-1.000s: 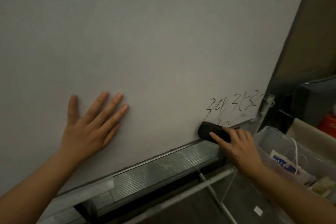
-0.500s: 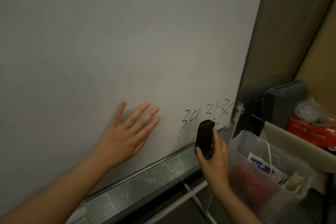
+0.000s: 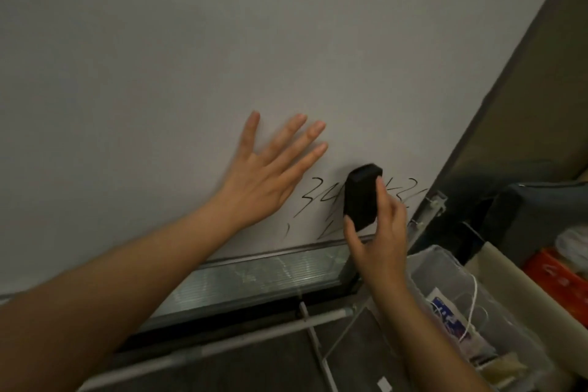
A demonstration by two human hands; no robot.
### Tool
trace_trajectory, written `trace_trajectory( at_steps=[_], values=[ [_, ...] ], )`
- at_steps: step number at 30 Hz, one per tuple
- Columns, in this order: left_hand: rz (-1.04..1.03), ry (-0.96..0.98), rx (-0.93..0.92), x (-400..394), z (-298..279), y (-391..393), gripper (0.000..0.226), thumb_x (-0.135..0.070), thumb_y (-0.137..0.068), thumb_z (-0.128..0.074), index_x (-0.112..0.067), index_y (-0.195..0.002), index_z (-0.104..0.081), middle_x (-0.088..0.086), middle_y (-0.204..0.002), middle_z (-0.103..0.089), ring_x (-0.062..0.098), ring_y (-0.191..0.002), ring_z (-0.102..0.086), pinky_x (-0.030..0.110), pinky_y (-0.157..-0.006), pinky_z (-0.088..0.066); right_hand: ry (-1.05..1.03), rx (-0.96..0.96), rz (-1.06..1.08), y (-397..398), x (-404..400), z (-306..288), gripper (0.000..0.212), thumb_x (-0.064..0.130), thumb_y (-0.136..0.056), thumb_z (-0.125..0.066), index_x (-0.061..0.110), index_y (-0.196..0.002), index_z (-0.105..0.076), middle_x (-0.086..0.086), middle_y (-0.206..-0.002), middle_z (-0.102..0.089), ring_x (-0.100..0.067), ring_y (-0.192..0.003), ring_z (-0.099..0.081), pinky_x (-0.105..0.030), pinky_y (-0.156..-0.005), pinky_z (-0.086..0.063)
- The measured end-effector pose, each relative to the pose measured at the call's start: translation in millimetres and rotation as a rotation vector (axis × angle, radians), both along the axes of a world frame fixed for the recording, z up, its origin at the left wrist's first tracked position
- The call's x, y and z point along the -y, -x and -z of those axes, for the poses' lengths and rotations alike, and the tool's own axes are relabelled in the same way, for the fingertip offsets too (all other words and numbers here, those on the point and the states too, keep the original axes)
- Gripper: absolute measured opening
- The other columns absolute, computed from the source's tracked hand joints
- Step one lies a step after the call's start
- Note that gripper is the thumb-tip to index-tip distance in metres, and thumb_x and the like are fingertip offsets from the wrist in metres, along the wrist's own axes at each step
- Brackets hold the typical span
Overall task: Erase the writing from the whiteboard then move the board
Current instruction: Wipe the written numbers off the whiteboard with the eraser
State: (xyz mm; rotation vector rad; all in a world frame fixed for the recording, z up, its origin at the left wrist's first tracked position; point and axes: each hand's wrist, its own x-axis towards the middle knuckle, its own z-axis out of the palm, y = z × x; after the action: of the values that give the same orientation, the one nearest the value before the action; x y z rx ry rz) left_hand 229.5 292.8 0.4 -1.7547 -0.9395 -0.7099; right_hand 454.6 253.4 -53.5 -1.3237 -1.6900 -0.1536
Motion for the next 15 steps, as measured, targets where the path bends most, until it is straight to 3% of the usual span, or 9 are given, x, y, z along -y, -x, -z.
trace_trajectory(
  at_steps=[4,10,15],
  values=[
    [-0.107,-0.034,0.030,-7.3,4.5,-3.7,0.048,-0.027,-0.103,-0.040,-0.017,-0.151,-0.036,0.008,-0.158,-0.027,0.027,-0.145,-0.019,0.059,-0.114,0.004,-0.245,0.272,0.013,-24.2,-37.9,-9.2,0.078,0.018,-0.078,-0.073,0.023,-0.144,-0.032,-0.011,-0.126,-0.038,-0.027,-0.102,-0.042,-0.030,-0.080,-0.039],
    [-0.192,-0.087,0.032,-9.3,5.3,-6.5,0.048,-0.027,-0.102,-0.045,-0.021,-0.149,-0.039,0.006,-0.156,-0.032,0.026,-0.144,-0.025,0.057,-0.115,-0.004,-0.356,0.348,-0.054,-22.6,-73.7,-5.9,0.063,0.021,-0.086,-0.063,0.031,-0.141,-0.034,-0.016,-0.127,-0.041,-0.032,-0.097,-0.043,-0.042,-0.082,-0.032],
    [-0.248,-0.073,0.020,-6.4,4.7,-6.3,0.048,-0.027,-0.102,-0.045,-0.021,-0.149,-0.038,0.004,-0.154,-0.033,0.027,-0.144,-0.022,0.057,-0.115,-0.004,-0.379,0.405,-0.163,-7.3,-73.4,16.4,0.064,0.015,-0.081,-0.075,0.039,-0.131,-0.043,-0.012,-0.123,-0.047,-0.029,-0.092,-0.046,-0.043,-0.080,-0.032]
  ],
)
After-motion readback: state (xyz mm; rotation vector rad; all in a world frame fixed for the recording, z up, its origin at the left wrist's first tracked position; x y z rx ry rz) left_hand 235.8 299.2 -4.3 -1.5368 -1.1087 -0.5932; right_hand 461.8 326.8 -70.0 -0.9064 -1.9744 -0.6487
